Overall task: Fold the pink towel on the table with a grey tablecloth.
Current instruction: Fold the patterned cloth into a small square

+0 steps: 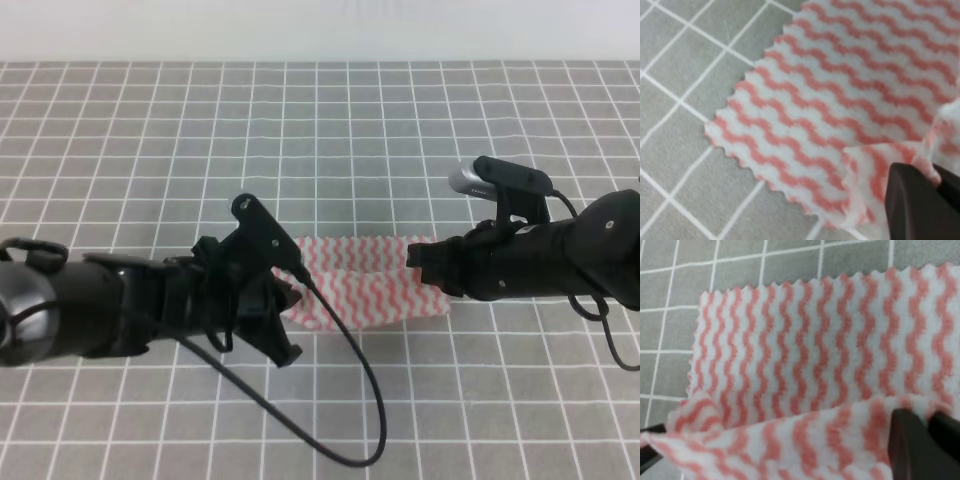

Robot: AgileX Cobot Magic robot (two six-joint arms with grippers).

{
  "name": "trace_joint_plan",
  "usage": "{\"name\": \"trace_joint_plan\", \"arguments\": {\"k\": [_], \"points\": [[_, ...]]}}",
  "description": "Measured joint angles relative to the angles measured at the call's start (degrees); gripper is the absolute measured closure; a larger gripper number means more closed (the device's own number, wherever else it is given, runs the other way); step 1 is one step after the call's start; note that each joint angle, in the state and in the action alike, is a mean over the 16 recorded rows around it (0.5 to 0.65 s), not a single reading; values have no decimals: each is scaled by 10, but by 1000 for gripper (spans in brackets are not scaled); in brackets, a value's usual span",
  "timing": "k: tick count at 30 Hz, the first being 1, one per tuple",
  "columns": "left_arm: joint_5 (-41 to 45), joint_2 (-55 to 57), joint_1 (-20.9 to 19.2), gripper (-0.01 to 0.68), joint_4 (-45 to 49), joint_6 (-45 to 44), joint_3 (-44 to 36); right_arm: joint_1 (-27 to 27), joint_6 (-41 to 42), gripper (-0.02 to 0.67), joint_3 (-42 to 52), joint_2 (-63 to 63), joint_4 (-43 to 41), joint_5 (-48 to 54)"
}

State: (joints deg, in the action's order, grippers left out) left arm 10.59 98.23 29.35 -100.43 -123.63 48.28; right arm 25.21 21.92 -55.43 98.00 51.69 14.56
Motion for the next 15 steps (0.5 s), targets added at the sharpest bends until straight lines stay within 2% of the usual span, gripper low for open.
{"name": "trace_joint_plan", "arguments": {"k": [15], "points": [[-33, 20, 0, 674, 0, 2, 23, -6, 0, 663, 0, -1, 0, -19]]}}
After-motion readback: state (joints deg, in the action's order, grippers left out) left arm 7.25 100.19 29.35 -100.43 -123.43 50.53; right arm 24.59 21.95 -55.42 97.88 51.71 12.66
